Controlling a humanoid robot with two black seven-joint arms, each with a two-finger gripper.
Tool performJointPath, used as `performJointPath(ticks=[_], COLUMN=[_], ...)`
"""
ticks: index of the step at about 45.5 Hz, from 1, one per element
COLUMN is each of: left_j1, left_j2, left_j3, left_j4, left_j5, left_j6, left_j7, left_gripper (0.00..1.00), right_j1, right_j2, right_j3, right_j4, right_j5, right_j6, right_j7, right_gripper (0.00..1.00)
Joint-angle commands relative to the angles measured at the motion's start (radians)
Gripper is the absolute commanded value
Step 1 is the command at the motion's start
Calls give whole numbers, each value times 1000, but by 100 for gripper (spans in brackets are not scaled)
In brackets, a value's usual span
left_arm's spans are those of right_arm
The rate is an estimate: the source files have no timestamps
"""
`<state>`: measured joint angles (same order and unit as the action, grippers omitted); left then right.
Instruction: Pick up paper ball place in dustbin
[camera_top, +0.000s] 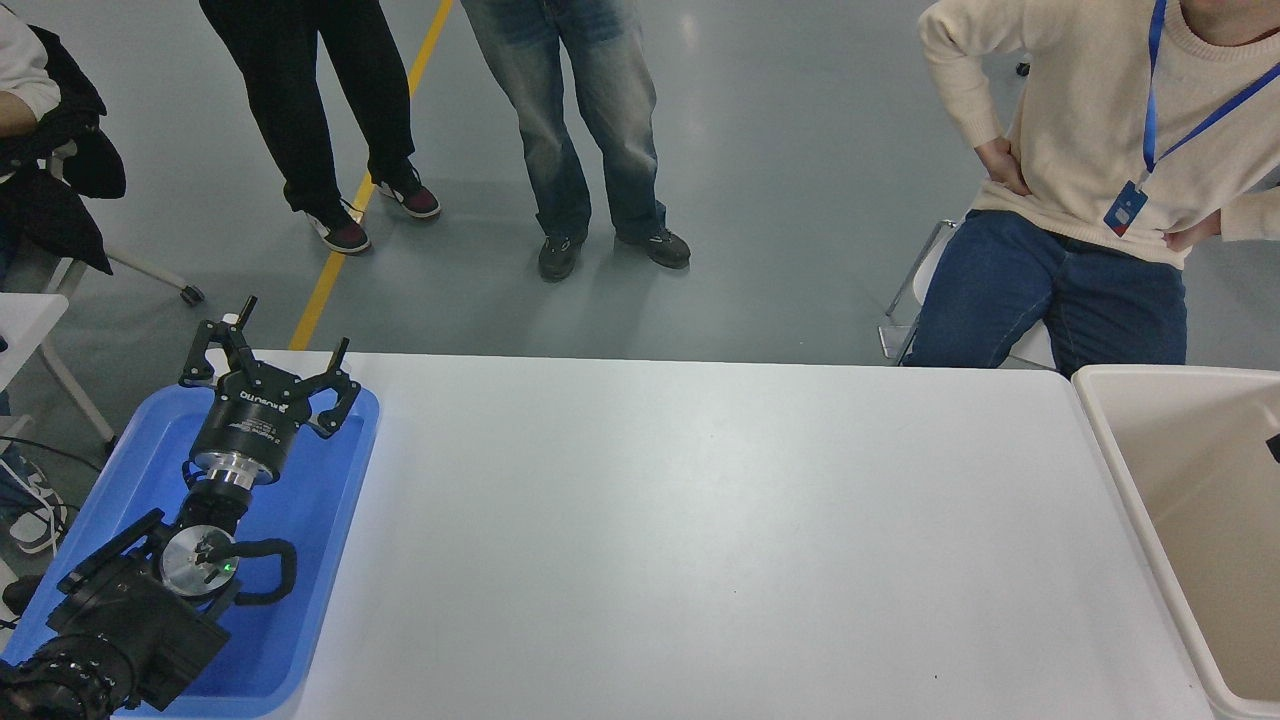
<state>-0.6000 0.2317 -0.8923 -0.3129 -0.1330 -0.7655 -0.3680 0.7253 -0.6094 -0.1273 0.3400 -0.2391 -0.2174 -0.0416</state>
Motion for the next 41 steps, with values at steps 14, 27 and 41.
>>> performJointPath(ticks=[14,27,41], left_j1=[2,2,2], left_j2=[0,0,0], left_j3=[0,0,0], left_j4=[0,0,0], left_j5=[0,1,0], left_j6=[0,0,0], left_j7=[0,0,-2], left_gripper=[100,100,100], right_j1=[-47,-179,-285], right_j2=[-82,20,165], right_j3=[771,1054,1186], right_j4=[252,402,603], right_j5=[-8,27,50], right_j6=[49,197,207], right_j7=[26,216,373], right_gripper=[100,100,100])
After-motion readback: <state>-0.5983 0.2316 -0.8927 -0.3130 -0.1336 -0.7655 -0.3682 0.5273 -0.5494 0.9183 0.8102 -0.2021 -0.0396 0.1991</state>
